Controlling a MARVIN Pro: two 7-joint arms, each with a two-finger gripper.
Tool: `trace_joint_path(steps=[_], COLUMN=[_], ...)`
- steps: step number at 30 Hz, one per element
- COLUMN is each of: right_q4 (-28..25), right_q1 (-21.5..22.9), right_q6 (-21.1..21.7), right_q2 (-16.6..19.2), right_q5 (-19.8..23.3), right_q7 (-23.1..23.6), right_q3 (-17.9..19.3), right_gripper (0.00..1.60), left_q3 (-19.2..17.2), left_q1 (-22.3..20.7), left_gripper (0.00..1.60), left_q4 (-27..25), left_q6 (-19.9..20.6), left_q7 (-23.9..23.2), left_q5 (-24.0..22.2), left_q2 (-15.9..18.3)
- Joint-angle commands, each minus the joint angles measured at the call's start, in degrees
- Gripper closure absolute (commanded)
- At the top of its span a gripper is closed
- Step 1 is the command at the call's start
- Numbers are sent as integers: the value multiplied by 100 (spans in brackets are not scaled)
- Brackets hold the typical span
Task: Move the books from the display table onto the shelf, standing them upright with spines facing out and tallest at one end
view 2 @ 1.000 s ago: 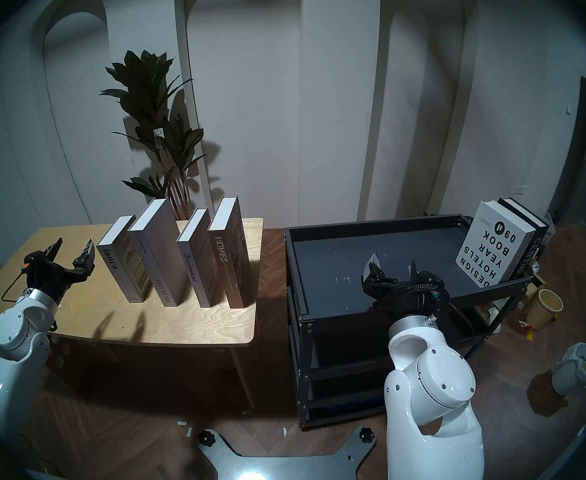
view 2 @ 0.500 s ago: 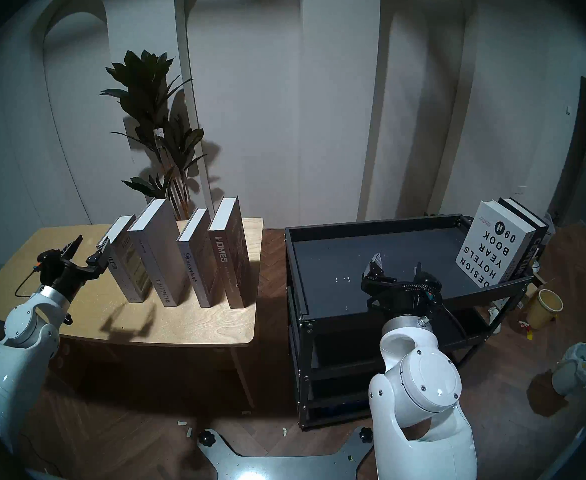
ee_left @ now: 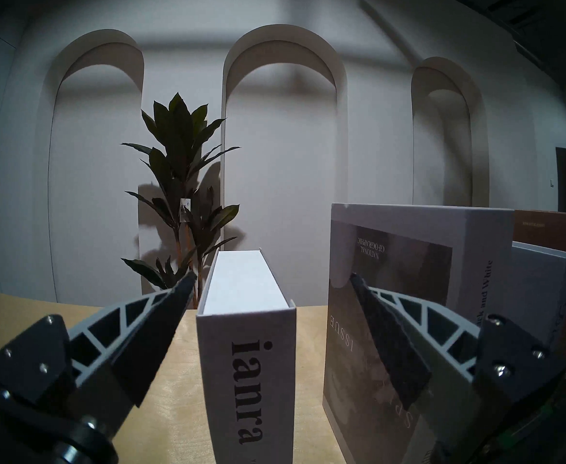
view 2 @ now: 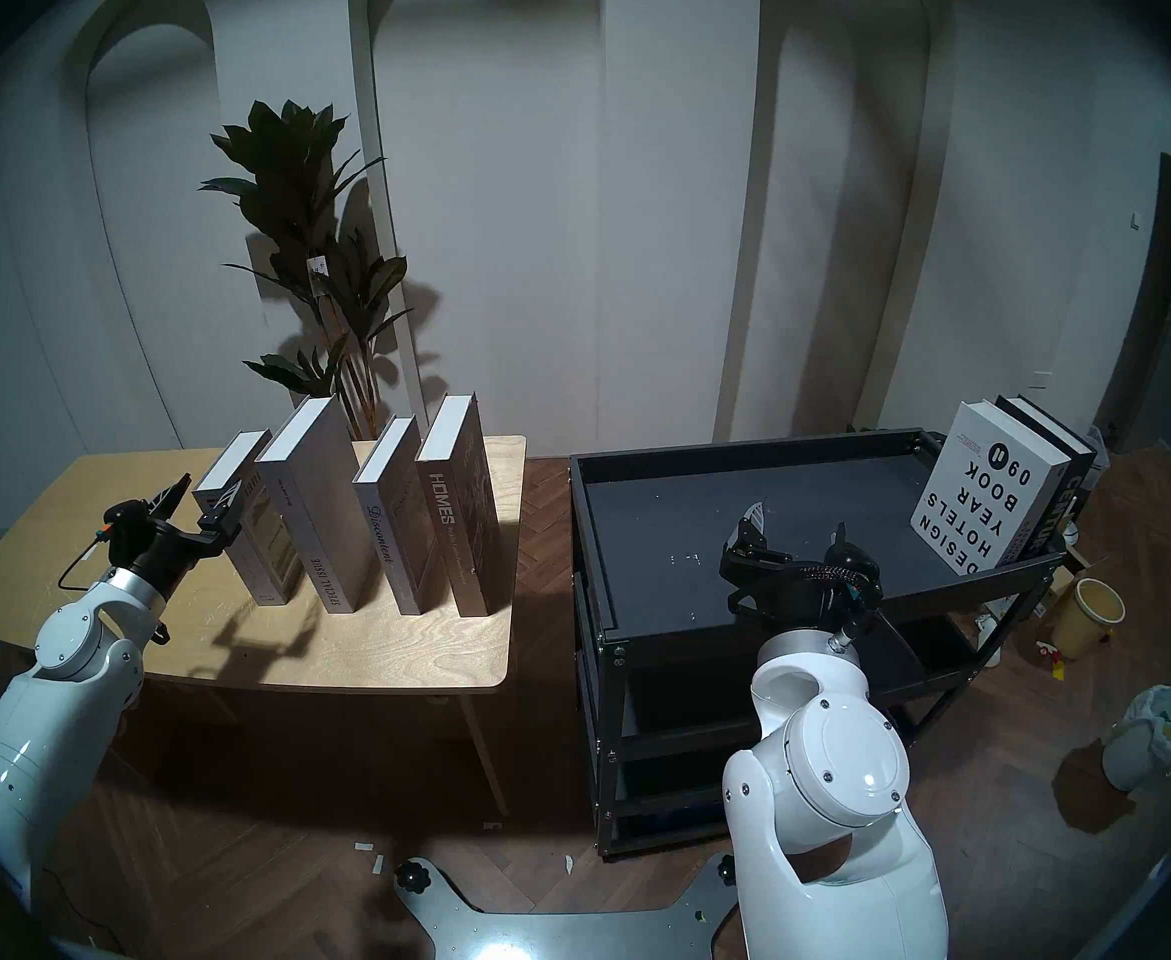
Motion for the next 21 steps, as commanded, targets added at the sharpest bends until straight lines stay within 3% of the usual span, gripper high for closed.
trace_joint_path(steps=[1,17,18,19,21], right_q4=[-102,-93,-93,-93,-93], right_q1=[49,66,67,68,68], right_q6=[-96,-128,-130,-132,-137], right_q2=[13,63,68,72,81], right_q5=[-12,-10,-9,-7,-4], right_q7=[-59,-193,-200,-205,-216], right_q3=[-34,-94,-97,-100,-105], right_gripper=[0,0,0,0,0], left_q3=[175,674,735,770,873], left_q1=[-662,-1493,-1557,-1589,-1708], left_gripper=[0,0,22,160,160], left_q4=[215,959,1003,1027,1102], left_q6=[-102,190,225,233,347], left_q7=[29,24,-1,-18,-5], left_q5=[73,104,138,165,199], left_q2=[15,-151,-152,-159,-191])
